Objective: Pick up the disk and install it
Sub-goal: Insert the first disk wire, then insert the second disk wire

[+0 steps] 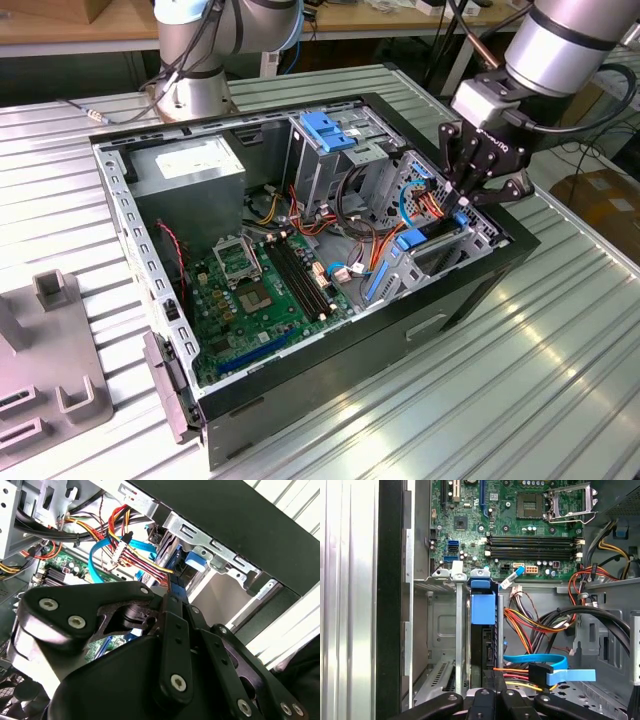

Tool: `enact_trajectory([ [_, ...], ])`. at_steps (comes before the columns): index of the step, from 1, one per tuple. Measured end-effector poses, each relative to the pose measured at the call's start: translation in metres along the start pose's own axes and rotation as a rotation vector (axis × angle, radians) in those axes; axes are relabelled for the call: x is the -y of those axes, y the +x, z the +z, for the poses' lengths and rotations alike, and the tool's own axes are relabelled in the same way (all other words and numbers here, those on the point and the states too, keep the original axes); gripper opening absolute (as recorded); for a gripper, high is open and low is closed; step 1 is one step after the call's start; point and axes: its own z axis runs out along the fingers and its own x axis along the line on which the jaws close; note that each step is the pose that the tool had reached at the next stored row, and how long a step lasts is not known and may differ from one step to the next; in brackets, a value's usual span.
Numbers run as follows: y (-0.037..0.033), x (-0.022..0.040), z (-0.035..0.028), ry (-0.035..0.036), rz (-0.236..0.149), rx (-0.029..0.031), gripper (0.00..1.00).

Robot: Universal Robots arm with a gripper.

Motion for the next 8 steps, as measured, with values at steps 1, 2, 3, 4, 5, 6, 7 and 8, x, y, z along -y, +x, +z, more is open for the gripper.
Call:
enact_trajectory([
  [1,0.0,0.0,-0.0002,0.0,0.0,0.0,0.1],
  [2,0.0,0.0,-0.0003,0.0,0.0,0.0,0.1],
  [3,0.0,0.0,-0.0006,0.0,0.0,0.0,0.1],
  [4,0.0,0.0,-0.0007,0.0,0.0,0.0,0.1],
  [5,0.0,0.0,-0.0008,0.0,0.0,0.0,0.1],
  [6,0.0,0.0,-0.001,0.0,0.0,0.0,0.1],
  [7,0.0,0.0,-0.0011,0.0,0.0,0.0,0.1],
  [8,0.0,0.0,-0.0014,0.0,0.0,0.0,0.1],
])
